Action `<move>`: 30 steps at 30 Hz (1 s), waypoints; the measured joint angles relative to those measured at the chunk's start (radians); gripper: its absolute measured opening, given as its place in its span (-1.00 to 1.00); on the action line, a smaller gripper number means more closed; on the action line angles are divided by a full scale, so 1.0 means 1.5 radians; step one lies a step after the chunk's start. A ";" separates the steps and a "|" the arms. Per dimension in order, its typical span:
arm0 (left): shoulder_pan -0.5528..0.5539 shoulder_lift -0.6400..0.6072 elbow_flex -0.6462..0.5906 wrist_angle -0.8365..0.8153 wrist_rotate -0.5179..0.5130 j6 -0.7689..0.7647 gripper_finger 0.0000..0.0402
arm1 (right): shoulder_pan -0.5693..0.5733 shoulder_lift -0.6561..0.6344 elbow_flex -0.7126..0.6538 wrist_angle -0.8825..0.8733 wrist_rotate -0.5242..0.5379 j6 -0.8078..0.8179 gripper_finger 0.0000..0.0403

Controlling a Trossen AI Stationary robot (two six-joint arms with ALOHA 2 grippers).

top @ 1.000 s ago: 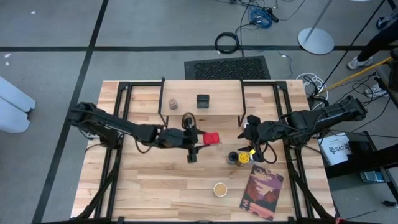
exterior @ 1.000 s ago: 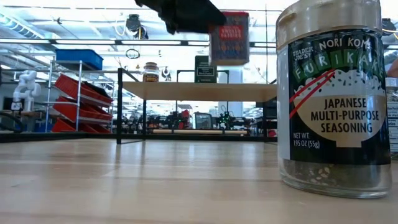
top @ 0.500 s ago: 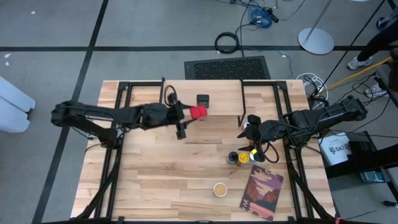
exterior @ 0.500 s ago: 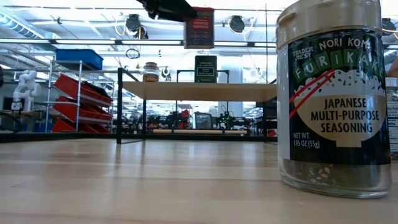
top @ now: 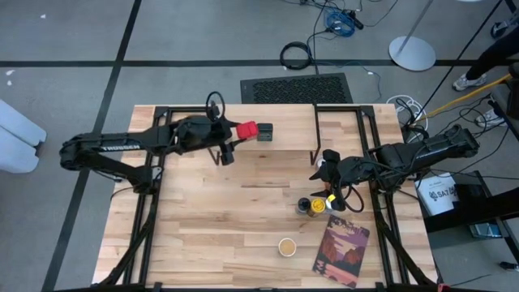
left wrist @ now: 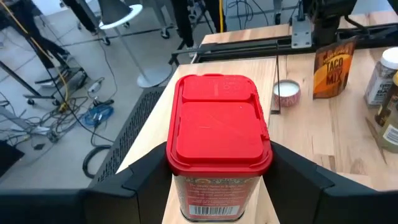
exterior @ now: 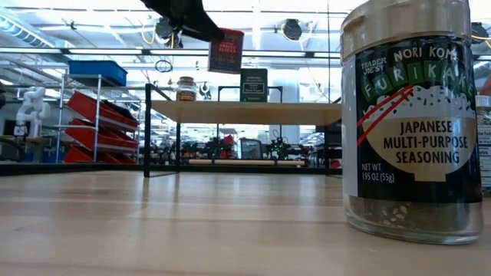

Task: Shelf spices
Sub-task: Put the red can of spices on the shelf

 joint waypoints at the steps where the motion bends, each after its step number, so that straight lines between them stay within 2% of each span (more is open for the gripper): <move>1: 0.006 0.000 0.000 0.000 0.005 0.000 0.14 | 0.000 0.000 0.000 0.000 0.000 0.000 0.19; 13: 0.085 0.000 0.000 -0.037 0.043 0.022 0.14 | 0.000 0.000 0.000 0.000 -0.002 0.000 0.19; 20: 0.155 0.001 0.000 -0.006 0.122 0.034 0.14 | 0.000 0.000 0.000 0.000 -0.003 -0.001 0.19; 30: 0.228 0.040 0.000 0.094 0.287 0.034 0.14 | 0.000 0.000 0.000 0.006 -0.003 -0.012 0.19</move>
